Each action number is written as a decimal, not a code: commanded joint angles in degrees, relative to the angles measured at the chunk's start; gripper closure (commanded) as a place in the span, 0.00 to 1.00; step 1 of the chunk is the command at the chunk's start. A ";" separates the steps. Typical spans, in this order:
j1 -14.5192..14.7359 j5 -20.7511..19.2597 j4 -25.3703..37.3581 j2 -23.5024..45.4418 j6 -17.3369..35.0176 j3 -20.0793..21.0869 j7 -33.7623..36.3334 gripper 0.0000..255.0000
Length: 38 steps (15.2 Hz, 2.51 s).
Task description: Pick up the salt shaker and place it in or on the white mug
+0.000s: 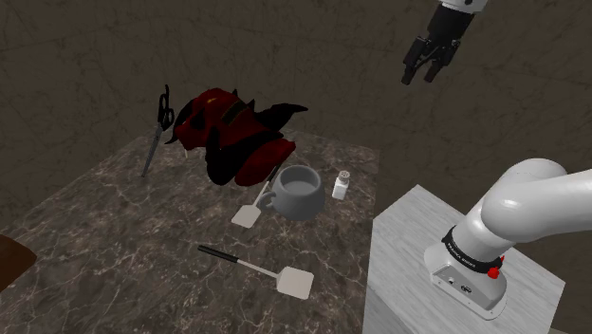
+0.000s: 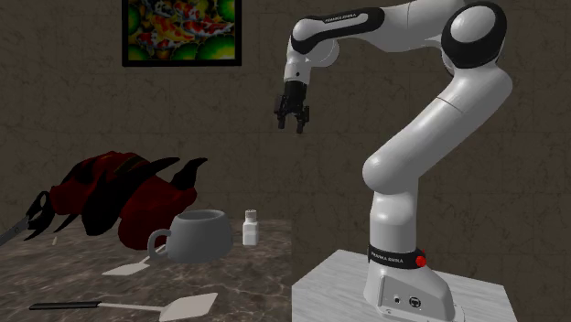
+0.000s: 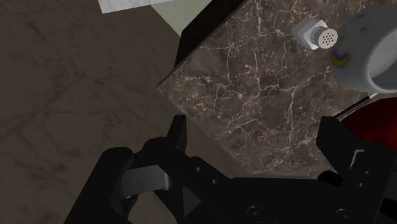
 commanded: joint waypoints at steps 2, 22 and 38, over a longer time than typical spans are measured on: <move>0.21 0.40 -1.57 -0.23 1.16 1.00 1.05 0.00; 6.56 9.67 -19.56 13.08 28.70 23.03 22.75 0.00; 6.55 10.13 -23.18 16.96 36.13 24.49 23.15 0.00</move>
